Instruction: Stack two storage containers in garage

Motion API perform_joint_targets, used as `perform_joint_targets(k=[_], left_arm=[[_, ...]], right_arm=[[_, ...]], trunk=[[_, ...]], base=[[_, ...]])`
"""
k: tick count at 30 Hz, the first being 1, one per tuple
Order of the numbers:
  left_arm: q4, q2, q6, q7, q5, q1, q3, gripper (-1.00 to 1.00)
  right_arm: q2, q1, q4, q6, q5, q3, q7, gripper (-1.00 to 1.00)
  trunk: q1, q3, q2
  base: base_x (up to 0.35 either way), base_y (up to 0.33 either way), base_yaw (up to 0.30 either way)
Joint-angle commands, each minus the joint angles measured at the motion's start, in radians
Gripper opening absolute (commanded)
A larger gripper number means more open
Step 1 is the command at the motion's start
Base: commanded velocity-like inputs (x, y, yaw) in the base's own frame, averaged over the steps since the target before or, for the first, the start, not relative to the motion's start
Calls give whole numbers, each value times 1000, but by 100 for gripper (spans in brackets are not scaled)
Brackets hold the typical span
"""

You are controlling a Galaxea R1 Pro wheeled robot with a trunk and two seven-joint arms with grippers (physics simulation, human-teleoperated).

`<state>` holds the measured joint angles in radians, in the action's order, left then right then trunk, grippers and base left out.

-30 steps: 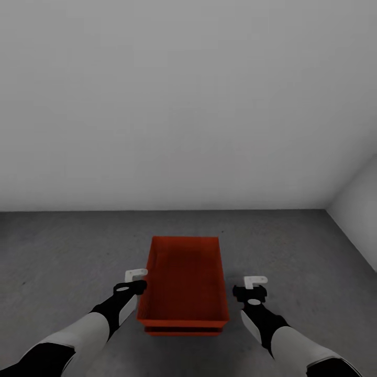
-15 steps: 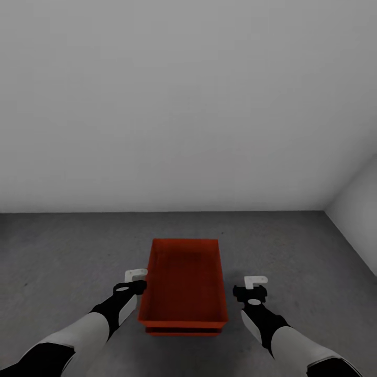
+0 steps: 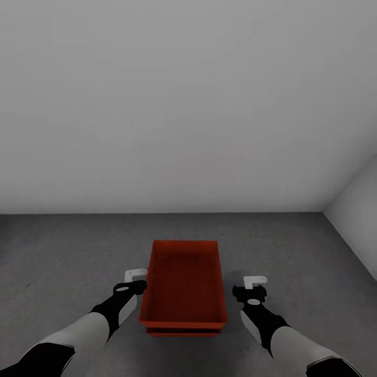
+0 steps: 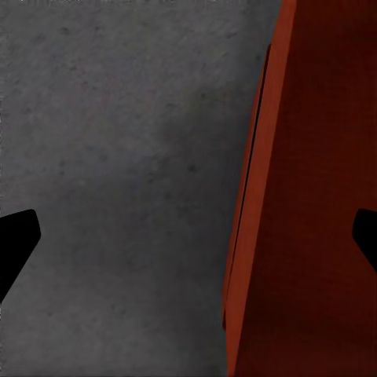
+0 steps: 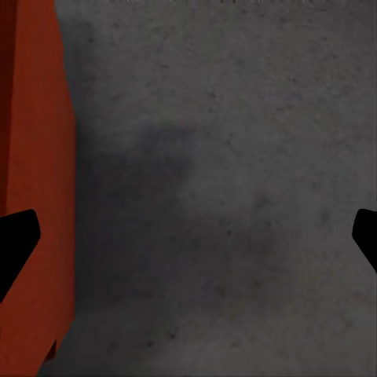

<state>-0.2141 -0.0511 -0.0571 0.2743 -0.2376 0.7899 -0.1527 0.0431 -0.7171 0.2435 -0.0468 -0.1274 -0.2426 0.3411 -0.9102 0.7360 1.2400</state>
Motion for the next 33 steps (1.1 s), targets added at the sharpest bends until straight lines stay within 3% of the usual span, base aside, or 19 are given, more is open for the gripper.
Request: perform_joint_targets(k=[1, 33], left_arm=[[-2, 0, -6, 6, -8, 0, -8, 100], [-2, -1, -6, 6, -8, 0, -9, 100]], right_arm=[[0, -1, -1, -4, -11, -8, 4, 100], [2, -1, 1, -7, -9, -7, 6, 100]], trunk=[[4, -3, -7], [127, -103, -231]], base=[[0, 0, 0], [0, 0, 0]])
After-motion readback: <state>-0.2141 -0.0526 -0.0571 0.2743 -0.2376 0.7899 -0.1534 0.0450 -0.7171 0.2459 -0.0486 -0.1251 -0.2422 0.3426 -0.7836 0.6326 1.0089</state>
